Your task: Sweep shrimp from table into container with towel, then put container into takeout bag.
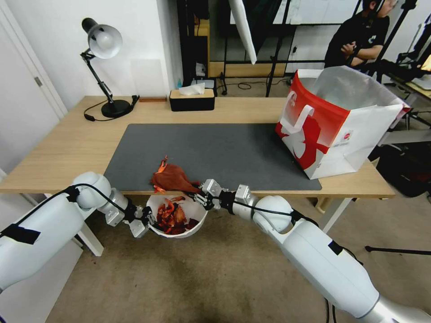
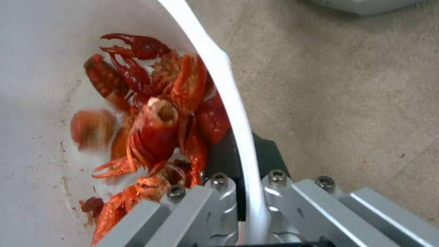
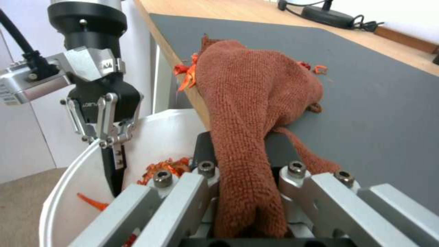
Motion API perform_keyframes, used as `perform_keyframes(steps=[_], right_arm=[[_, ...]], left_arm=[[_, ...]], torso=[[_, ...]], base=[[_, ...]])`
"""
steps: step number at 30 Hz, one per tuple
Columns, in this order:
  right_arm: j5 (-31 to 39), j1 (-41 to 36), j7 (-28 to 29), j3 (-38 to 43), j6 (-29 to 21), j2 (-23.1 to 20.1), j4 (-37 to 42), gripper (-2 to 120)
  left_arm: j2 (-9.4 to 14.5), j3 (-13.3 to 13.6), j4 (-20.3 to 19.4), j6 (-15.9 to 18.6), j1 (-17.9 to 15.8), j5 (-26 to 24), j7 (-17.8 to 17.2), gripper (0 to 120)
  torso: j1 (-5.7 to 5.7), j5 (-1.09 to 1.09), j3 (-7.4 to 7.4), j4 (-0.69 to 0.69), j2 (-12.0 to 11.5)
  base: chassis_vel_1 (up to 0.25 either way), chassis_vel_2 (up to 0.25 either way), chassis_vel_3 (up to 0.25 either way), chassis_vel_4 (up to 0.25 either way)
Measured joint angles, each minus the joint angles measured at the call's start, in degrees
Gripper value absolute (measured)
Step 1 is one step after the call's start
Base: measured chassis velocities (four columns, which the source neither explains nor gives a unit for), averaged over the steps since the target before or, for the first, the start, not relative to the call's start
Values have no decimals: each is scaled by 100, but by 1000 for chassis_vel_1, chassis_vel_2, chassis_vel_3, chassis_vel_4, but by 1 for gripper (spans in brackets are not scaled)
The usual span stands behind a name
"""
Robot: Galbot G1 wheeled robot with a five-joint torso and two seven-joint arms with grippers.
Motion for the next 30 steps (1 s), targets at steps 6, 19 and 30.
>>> perform_keyframes(steps=[6, 19, 30], right_arm=[[-7, -114, -3, 41, 18, -32, 104, 8], [-16, -316, -7, 100, 47, -89, 336, 8], [7, -454, -49, 122, 75, -119, 416, 8]], left_arm=[[24, -42, -5, -2, 30, 2, 0, 0], [81, -100, -54, -5, 80, 0, 0, 0], [62, -108, -52, -6, 95, 2, 0, 0]], torso=[[0, 0, 0, 0, 0], [0, 0, 0, 0, 0], [0, 0, 1, 0, 0]], base=[[0, 0, 0, 0], [0, 0, 0, 0], [0, 0, 0, 0]])
